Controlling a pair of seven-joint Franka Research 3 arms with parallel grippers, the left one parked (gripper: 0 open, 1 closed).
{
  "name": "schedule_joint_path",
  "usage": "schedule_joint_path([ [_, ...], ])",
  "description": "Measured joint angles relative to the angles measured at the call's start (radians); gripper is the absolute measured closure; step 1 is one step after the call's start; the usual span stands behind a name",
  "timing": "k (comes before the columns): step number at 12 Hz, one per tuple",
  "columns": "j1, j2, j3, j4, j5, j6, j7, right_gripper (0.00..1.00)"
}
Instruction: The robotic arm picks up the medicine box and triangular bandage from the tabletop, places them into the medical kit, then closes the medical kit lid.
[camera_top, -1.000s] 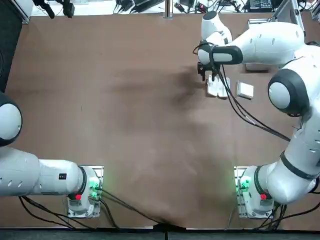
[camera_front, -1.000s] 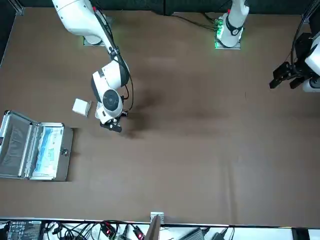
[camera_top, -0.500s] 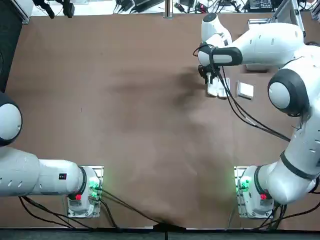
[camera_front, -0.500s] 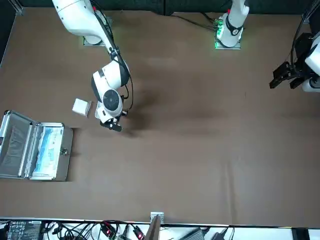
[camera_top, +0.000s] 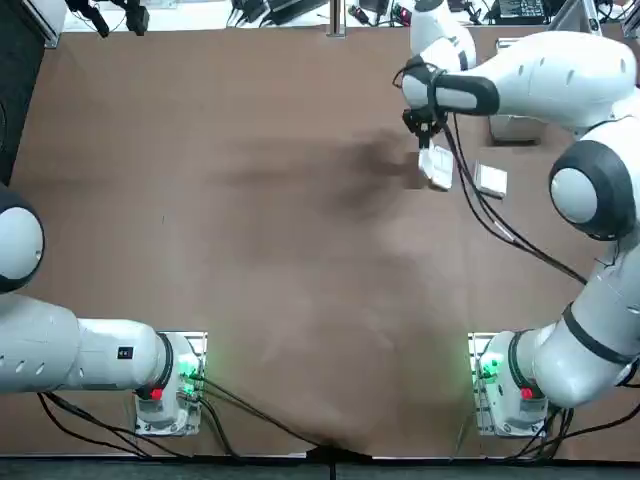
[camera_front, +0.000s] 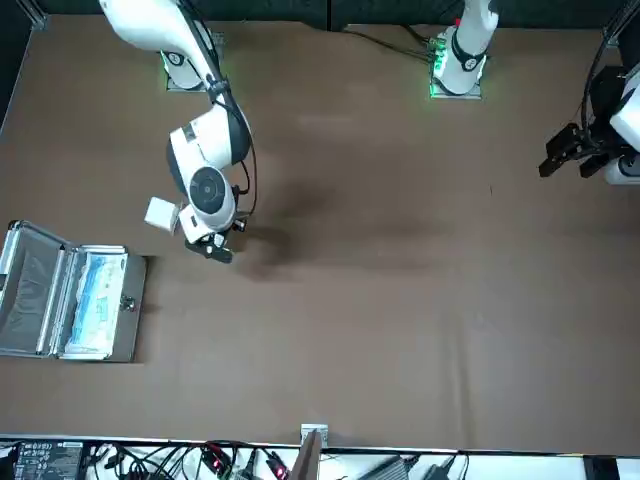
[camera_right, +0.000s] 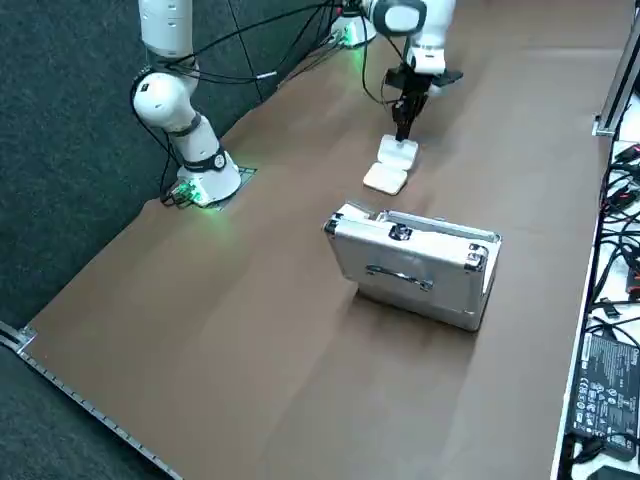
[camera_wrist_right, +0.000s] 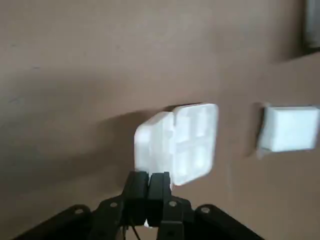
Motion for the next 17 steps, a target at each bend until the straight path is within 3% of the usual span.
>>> schedule_joint_path([
  [4, -0.013, -0.024, -0.010, 0.117, -0.058, -0.171, -0.005, 0.98],
  [10, -0.049, -0.026, -0.014, 0.271, -0.237, -0.347, -0.103, 0.98],
  [16, -0.168, -0.017, -0.021, 0.315, -0.460, -0.385, -0.323, 0.98],
  [17, -0.195, 0.002, -0.021, 0.315, -0.534, -0.385, -0.343, 0.98],
])
